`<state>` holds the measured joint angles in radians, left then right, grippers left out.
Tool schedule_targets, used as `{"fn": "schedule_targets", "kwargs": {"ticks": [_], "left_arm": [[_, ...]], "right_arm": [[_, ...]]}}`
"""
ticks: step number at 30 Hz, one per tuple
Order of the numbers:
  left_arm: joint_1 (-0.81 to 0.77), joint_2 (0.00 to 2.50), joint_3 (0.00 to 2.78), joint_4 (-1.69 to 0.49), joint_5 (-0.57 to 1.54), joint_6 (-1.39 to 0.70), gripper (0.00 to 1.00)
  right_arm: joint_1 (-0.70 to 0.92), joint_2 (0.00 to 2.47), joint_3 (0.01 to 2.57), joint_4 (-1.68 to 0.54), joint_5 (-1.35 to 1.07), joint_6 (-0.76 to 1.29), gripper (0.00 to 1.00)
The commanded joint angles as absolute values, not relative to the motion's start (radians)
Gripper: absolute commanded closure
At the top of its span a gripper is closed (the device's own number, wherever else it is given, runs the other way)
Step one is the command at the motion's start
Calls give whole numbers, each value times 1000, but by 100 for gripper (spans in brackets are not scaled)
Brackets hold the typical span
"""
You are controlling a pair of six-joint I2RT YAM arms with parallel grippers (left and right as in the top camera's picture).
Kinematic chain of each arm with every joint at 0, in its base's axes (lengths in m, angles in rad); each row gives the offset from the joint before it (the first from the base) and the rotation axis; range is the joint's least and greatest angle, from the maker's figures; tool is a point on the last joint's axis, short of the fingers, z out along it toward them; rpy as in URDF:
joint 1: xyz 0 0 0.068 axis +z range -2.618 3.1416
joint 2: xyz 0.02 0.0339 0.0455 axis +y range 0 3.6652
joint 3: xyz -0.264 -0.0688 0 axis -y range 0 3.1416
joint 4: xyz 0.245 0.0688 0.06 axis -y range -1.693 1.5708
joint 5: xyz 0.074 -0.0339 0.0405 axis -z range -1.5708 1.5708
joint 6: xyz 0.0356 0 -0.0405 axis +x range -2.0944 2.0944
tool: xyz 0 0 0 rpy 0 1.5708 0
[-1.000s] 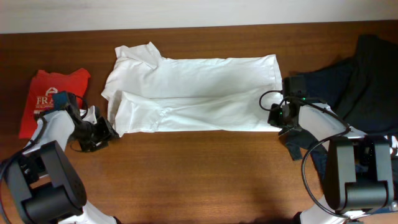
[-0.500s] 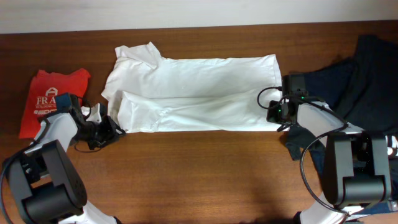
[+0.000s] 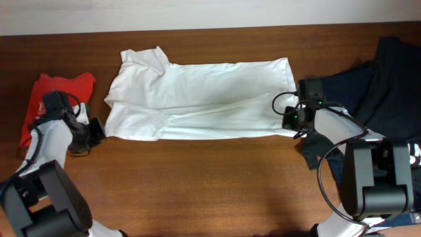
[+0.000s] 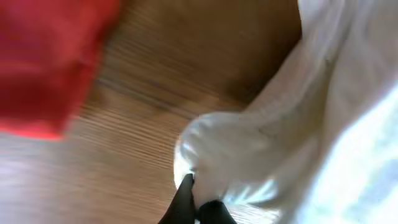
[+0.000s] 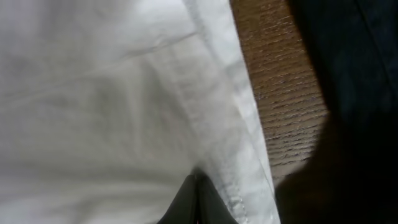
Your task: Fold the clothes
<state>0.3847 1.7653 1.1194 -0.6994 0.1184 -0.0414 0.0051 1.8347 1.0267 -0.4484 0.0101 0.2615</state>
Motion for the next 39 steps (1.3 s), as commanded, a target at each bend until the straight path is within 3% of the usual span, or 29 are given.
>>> {"fn": "schedule_targets", "kwargs": {"ticks": [1, 3, 5, 6, 9, 12, 13, 15, 19, 23, 26, 29, 30, 32, 36, 37, 38, 39], "left_arm": [[394, 1728, 1153, -707, -42, -22, 100], [394, 1728, 1153, -765, -43, -22, 99], [394, 1728, 1153, -796, -43, -22, 92], [394, 1728, 1153, -806, -44, -22, 78], [394, 1727, 1153, -831, -67, -23, 75], [377, 1699, 1221, -803, 159, 37, 66], [345, 1697, 1240, -755, 226, 70, 58], [286, 1711, 1240, -699, 225, 84, 54], [239, 1810, 1240, -649, 190, 84, 56], [237, 1831, 1240, -646, 179, 84, 66], [229, 1836, 1235, -655, 179, 84, 89], [229, 1836, 1235, -670, 159, 84, 94], [229, 1836, 1235, -674, 157, 84, 99], [229, 1836, 1240, -650, 161, 62, 100], [275, 1836, 1330, -499, 284, -188, 99], [276, 1837, 1329, -489, 291, -194, 95], [274, 1842, 1328, -496, 293, -194, 58], [273, 1850, 1327, -530, 293, -193, 37]], "right_arm": [[-2, 1908, 995, -468, 11, 263, 96], [-2, 1908, 995, -486, 12, 262, 96], [-2, 1908, 995, -530, 12, 262, 96], [-2, 1908, 995, -554, 12, 263, 96], [-2, 1908, 995, -602, 15, 263, 96], [-2, 1908, 995, -603, 14, 263, 96], [-2, 1908, 995, -603, 14, 263, 96], [-2, 1908, 995, -603, 14, 263, 96], [-2, 1908, 995, -603, 14, 263, 96], [-2, 1908, 995, -602, 14, 263, 96], [-2, 1908, 995, -602, 15, 263, 96], [-2, 1908, 995, -602, 15, 263, 96], [-2, 1908, 995, -602, 14, 263, 96], [-2, 1908, 995, -603, 14, 263, 96], [-2, 1908, 995, -603, 14, 263, 96], [-2, 1908, 995, -603, 14, 263, 96], [-2, 1908, 995, -603, 14, 263, 96], [-2, 1908, 995, -603, 14, 263, 96]]}}
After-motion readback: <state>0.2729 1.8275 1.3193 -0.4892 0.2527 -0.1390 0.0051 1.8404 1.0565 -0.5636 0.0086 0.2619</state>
